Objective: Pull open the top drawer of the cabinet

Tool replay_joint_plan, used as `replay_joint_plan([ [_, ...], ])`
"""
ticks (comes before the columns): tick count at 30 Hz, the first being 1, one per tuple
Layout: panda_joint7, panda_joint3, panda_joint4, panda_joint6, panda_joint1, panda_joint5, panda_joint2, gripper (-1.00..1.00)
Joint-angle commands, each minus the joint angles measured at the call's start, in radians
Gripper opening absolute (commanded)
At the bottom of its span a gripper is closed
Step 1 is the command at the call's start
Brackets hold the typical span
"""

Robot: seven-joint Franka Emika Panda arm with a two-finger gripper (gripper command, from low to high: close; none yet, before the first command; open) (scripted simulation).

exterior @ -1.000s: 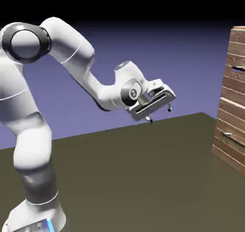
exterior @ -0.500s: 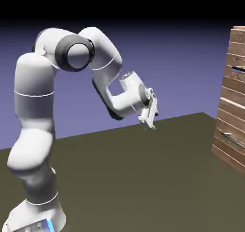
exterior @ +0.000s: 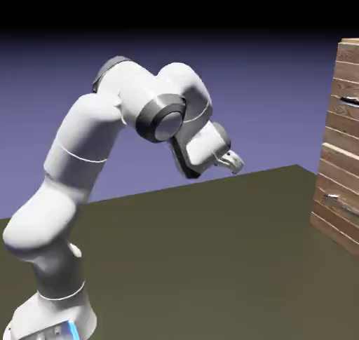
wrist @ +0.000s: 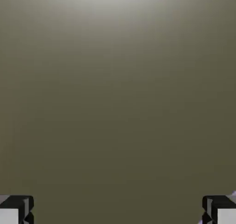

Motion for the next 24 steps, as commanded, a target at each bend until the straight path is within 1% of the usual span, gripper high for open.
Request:
replay_joint_plan([
  [1, -0.044, 0.022, 0.017, -0.005, -0.013, -0.034, 0.025, 0.00],
  [24, -1.044, 0.521, 0.415, -0.124, -0.300, -0.817, 0.600, 0.00],
])
